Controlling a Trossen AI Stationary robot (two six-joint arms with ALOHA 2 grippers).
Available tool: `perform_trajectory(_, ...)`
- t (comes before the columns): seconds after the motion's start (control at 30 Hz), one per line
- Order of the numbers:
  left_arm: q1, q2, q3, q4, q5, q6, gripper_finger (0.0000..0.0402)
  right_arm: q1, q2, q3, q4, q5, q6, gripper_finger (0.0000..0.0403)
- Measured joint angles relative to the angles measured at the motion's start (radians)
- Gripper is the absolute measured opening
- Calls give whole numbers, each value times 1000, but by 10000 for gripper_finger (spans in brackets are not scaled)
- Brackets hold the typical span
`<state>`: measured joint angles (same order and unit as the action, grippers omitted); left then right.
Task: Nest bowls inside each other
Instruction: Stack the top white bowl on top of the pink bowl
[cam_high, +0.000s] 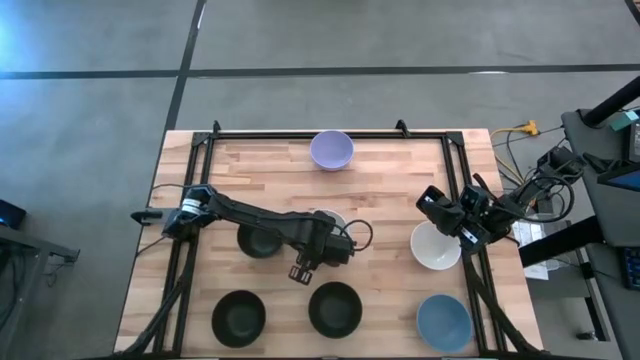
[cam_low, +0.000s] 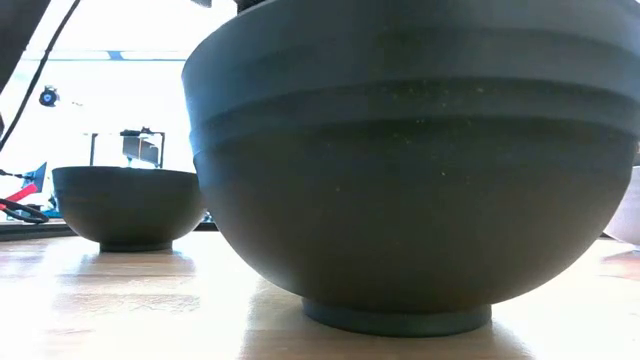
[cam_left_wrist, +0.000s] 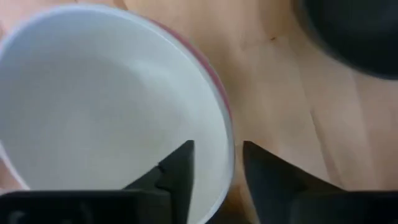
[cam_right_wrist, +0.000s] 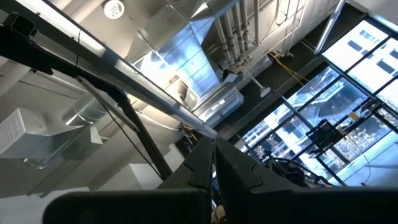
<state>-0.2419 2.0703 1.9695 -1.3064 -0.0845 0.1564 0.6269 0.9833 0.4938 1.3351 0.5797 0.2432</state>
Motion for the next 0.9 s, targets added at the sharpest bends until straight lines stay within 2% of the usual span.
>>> perform_trajectory(0.1, 0, -19, 39, -5, 1, -42, 162, 0, 0, -1, 0, 0, 0, 13)
perform_trajectory(0.2, 0, -31, 62, 6, 50, -47, 164, 0, 0, -1, 1, 0, 0, 13)
perform_trajectory(0.3, 0, -31, 60, 24, 90, -49, 124, -1, 0, -3, 0, 0, 0, 13)
perform_trajectory(0.43, 5, -29, 49, 46, 112, -48, 25, -1, 0, -3, 0, 1, 3, 13)
perform_trajectory(0.47, 7, -29, 47, 53, 119, -50, 13, -1, 0, -3, 0, 1, 7, 13)
perform_trajectory(0.9, 56, -27, 16, 178, 154, -56, 1, 0, 0, -4, 0, 1, 11, 13)
